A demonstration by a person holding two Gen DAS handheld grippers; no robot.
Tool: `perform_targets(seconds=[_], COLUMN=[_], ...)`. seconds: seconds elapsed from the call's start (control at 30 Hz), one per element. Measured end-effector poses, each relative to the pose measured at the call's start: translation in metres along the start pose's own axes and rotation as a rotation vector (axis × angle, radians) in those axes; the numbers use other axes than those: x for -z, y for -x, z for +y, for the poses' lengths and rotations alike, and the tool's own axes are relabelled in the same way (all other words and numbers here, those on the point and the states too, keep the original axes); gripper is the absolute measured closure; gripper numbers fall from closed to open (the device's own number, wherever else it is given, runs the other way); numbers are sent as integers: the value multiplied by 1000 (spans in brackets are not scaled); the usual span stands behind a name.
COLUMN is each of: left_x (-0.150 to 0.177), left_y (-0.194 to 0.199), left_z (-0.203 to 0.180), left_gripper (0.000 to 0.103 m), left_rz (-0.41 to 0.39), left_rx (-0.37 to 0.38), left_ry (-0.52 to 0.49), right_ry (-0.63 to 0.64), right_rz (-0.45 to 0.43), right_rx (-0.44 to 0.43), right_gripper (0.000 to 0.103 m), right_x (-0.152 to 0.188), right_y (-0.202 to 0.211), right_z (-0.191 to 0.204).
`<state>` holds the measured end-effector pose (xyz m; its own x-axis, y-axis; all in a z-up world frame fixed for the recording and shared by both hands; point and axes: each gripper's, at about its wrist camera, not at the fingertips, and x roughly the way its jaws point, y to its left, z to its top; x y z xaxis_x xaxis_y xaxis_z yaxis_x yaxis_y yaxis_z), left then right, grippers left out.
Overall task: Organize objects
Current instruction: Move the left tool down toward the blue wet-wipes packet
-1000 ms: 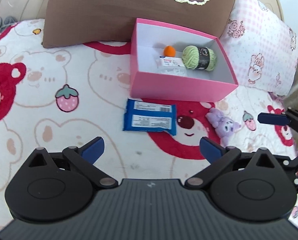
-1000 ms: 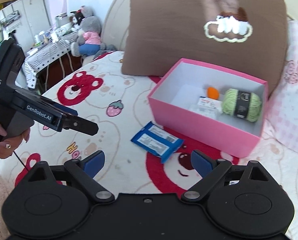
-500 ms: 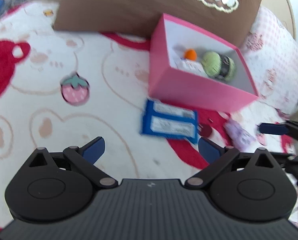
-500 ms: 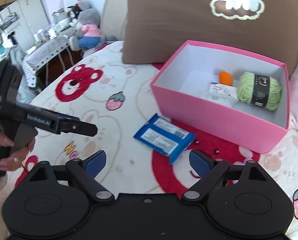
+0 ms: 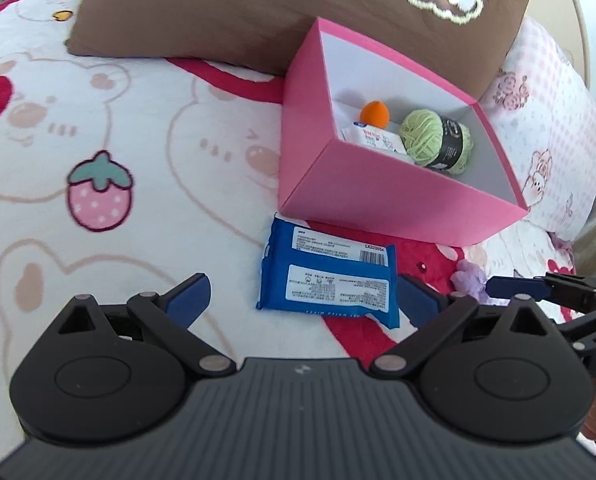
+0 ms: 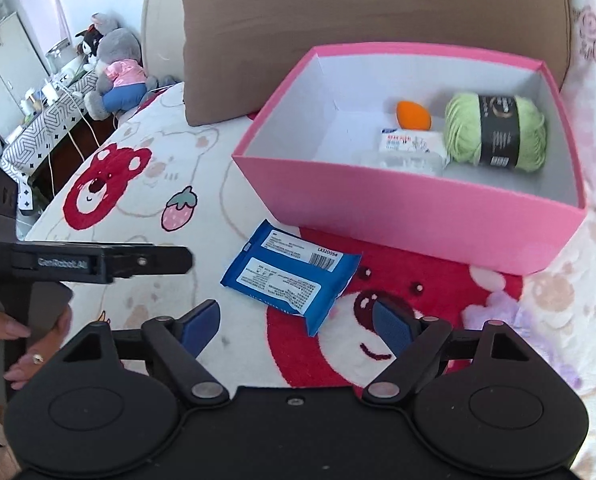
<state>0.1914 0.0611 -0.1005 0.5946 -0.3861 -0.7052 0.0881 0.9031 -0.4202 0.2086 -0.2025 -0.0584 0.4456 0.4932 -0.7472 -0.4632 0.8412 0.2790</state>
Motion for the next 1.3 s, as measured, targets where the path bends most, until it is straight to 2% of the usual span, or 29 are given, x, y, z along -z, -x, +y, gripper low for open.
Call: perform_targets(seconds=[0.1, 0.2, 0.27, 0.4, 0.57, 0.7, 0.73, 0.83, 0.97, 1.03, 1.17, 1.27, 1.3], left_x=[-1, 3, 6, 11, 19, 22, 22, 22, 24, 24, 25, 25, 25], left_y=[-18, -33, -40, -50, -57, -59, -60, -62, -64, -67, -68, -68, -68], left_z=[2, 3, 1, 6, 14, 14, 14, 15, 18, 17, 14, 15, 15], left_gripper=[5, 6, 6, 7, 8, 14, 17, 29, 36, 39, 47, 55, 58], left_rz=[16, 34, 37, 33, 24, -12, -18, -44, -65, -56, -63, -64, -62], left_rx=[-3, 23, 14, -3, 16, 26, 27, 27, 82, 94, 65, 73, 75], left_ry=[26, 55, 48, 60, 75, 53, 47, 43, 43, 49, 32, 31, 9], right_ry=[-14, -39, -45, -148, -130, -138, -113, -123, -129, -137, -123, -114, -103], right_rz=[-29, -25, -18, -21, -7, 17, 43, 45, 44, 53, 81, 105, 118], right_rx=[37, 39, 43, -12, -7, -4, -26, -25, -21, -33, -58, -94, -121], right_gripper=[18, 18, 18, 18, 18, 18, 18, 18, 19, 23, 35, 51, 62], right_x=[2, -2, -4, -4, -2, -2, -2, -1, -1, 0, 3, 5, 5], right_y=[-8, -17, -22, -22, -28, -37, -39, -43, -50, -54, -64, -70, -73], right_z=[-5, -14, -18, -34, -36, -41, -41, -43, -46, -48, -46, -42, -40])
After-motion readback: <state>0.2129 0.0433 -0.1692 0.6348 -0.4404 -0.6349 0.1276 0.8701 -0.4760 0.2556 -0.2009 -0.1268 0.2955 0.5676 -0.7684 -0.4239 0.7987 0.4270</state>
